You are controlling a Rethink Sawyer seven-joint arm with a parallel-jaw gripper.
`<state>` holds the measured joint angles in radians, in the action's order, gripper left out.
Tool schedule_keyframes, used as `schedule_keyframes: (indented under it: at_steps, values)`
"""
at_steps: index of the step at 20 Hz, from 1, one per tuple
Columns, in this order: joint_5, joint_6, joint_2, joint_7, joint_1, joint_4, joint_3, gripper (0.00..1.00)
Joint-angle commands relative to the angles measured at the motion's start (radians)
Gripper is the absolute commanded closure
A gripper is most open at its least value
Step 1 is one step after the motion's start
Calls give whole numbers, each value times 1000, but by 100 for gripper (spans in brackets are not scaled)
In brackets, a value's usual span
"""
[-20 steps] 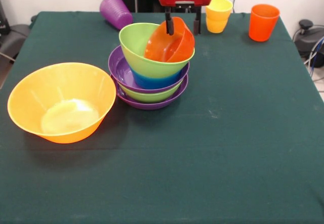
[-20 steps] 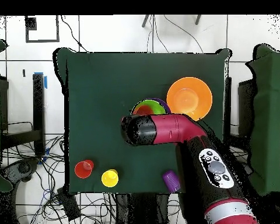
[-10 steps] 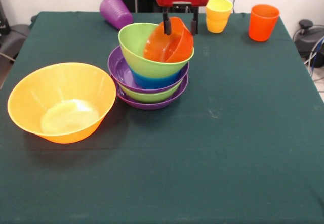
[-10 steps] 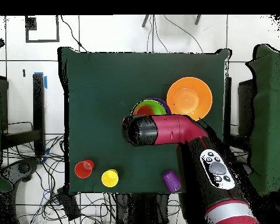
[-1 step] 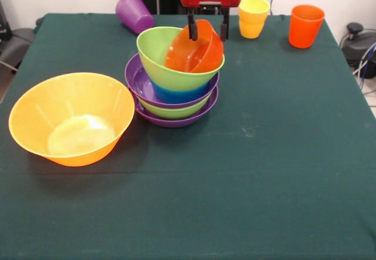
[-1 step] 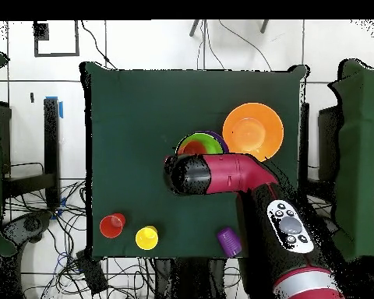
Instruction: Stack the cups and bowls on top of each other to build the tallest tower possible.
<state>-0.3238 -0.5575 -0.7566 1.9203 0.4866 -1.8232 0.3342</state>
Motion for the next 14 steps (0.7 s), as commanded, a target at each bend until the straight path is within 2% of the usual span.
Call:
schedule_keyframes:
  at_steps: [1,6,14]
  values:
    - [-58,82,66,71,-30,21,-34,0]
    - [-78,123,102,64,-32,41,-53,0]
    - [-73,141,114,53,-35,39,-73,0]
